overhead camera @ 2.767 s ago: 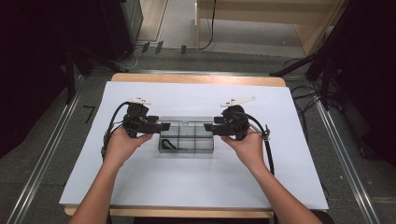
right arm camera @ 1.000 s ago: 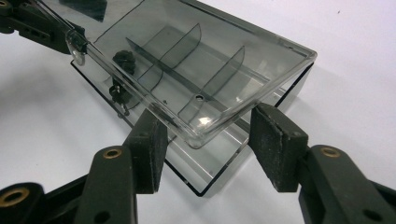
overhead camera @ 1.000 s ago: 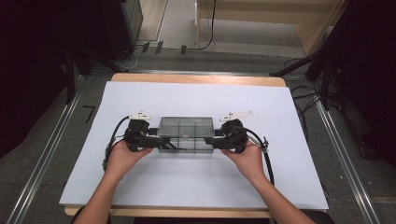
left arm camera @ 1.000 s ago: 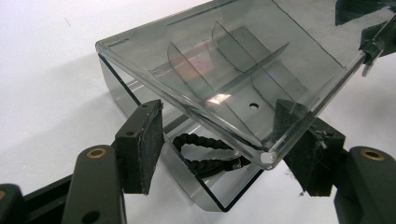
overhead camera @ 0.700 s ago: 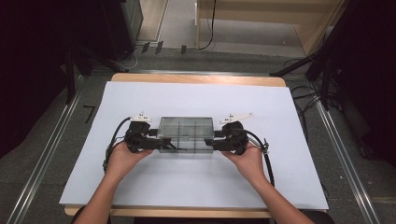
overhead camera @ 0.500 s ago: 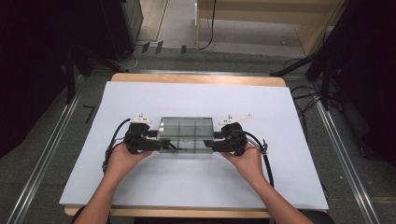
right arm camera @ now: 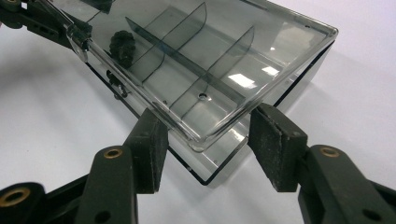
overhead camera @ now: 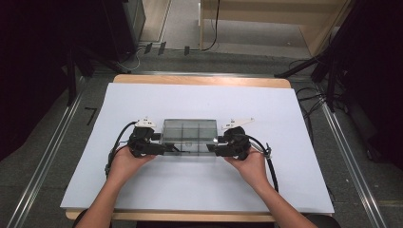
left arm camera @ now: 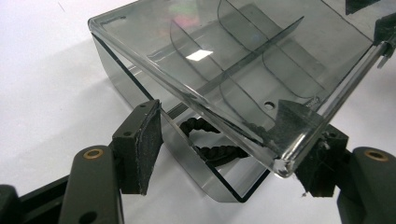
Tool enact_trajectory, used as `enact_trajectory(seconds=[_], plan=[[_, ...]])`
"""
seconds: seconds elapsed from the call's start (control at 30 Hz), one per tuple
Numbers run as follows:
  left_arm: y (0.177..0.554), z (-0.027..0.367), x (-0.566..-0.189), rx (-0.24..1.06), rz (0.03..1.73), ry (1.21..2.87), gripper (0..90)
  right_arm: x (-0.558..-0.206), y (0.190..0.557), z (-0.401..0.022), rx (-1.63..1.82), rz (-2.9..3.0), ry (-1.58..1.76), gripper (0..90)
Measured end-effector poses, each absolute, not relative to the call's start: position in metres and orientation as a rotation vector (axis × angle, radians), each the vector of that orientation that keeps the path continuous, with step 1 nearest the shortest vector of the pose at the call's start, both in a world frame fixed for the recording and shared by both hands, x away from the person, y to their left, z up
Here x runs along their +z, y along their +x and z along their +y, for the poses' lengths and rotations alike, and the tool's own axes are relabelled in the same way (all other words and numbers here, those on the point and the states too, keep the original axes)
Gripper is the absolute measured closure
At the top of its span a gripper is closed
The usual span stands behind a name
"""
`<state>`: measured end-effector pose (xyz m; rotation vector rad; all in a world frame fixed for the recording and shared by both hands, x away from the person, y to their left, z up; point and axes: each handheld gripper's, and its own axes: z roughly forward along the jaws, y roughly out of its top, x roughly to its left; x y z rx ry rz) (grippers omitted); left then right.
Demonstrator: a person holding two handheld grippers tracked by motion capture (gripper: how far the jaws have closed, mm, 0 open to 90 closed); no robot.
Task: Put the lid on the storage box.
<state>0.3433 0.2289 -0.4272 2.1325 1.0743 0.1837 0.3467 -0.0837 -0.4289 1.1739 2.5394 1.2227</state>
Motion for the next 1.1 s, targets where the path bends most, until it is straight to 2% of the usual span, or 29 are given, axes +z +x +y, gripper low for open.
enact_trajectory(seconds=[1.1], plan=[[0.3453,0.2294,-0.4367,0.178,1.109,2.135,35.1,-0.4358,0.3448,-0.0836,1.185,2.538,1.180,48.7]])
